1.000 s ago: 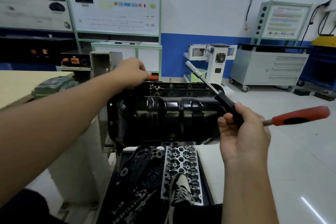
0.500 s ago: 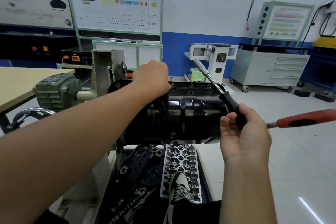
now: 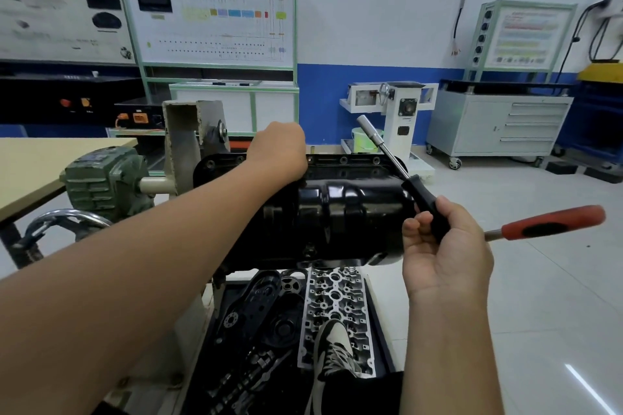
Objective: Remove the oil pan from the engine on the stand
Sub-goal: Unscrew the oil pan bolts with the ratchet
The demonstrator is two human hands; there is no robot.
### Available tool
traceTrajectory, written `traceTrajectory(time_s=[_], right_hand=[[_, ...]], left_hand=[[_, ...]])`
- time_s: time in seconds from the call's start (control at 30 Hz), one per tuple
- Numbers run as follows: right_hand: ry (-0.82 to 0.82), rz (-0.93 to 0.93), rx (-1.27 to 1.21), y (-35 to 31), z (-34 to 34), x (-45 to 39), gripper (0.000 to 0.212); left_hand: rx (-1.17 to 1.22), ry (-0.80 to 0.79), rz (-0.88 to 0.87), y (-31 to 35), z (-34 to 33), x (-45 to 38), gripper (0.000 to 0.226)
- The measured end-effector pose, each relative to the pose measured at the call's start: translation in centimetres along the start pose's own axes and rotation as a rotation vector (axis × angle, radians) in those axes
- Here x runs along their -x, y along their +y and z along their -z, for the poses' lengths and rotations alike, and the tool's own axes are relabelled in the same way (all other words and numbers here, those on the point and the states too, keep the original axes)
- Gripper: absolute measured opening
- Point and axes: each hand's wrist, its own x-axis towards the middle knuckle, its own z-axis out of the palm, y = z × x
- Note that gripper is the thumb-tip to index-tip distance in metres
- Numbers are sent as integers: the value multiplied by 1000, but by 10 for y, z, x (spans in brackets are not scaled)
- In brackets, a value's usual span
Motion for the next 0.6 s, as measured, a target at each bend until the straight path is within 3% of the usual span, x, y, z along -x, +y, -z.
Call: traceTrajectory(time_s=[0.27, 0.47, 0.6], right_hand=[[-52, 49, 31, 15, -16, 8, 19], [-116, 37, 23, 30, -44, 19, 16], [-117, -1, 0, 36, -58, 22, 19]], left_hand=[[405, -325, -250, -31, 15, 12, 16], [460, -240, -257, -40, 12, 9, 9], [409, -269, -307, -41, 11, 5, 15]])
